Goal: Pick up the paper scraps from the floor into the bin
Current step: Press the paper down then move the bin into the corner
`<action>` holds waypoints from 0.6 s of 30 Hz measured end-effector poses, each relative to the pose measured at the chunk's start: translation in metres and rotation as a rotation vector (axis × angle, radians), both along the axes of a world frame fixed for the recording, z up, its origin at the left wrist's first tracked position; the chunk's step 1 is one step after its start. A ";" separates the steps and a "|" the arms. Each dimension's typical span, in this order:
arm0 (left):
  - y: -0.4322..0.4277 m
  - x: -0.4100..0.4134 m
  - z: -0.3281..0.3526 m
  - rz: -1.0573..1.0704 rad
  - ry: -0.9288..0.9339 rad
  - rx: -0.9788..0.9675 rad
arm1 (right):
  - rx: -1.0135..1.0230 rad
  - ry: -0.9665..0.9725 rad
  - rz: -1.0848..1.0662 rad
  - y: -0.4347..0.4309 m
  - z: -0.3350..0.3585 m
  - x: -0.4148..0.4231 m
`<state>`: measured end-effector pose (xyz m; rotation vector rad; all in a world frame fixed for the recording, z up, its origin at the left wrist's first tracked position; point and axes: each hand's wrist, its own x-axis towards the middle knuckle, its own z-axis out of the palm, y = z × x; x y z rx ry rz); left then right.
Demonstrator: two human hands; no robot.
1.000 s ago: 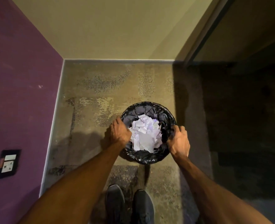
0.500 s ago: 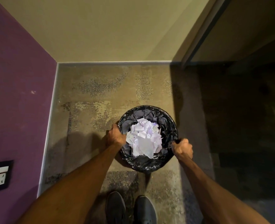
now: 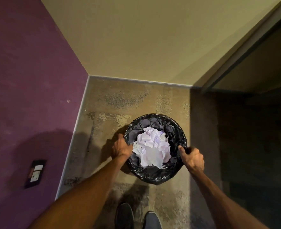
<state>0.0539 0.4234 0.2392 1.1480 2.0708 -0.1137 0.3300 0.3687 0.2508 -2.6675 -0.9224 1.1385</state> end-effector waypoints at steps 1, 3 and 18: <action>0.006 -0.009 0.008 0.023 -0.010 0.007 | 0.008 0.002 0.019 0.012 0.008 -0.007; 0.019 -0.029 0.023 0.094 -0.040 0.028 | 0.021 -0.001 0.058 0.037 0.021 -0.022; 0.154 -0.146 0.062 0.381 -0.052 0.110 | 0.139 0.105 0.389 0.256 0.034 -0.128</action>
